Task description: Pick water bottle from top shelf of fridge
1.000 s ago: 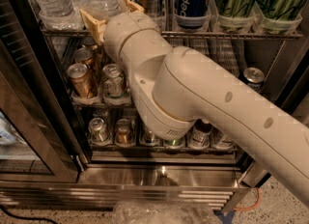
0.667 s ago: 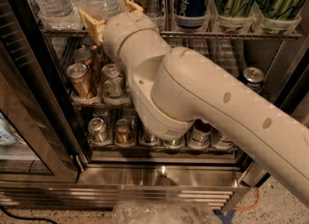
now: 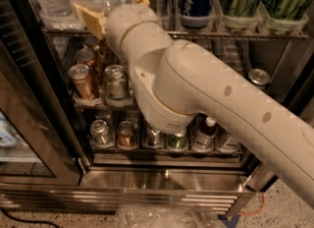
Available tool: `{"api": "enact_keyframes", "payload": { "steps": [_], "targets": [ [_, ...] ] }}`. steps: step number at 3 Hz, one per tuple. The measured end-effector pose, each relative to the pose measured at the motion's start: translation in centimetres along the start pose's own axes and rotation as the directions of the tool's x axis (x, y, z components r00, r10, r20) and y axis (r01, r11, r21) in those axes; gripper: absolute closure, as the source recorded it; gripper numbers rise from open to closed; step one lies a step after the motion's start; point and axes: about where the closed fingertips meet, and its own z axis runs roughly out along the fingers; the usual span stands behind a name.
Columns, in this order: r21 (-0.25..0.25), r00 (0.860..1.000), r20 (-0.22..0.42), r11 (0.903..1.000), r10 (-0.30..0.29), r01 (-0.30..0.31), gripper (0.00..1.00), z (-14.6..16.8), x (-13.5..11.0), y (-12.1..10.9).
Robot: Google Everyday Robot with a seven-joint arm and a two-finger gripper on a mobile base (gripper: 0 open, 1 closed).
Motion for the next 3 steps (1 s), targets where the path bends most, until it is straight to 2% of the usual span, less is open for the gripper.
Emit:
{"api": "enact_keyframes", "payload": {
  "steps": [1,3],
  "targets": [
    [0.001,1.000,0.000,1.0000,0.001,-0.001,0.11,0.05,-0.28,-0.03],
    [0.012,1.000,0.000,0.9999,0.004,-0.004,0.13,0.37,-0.37,-0.52]
  ]
}}
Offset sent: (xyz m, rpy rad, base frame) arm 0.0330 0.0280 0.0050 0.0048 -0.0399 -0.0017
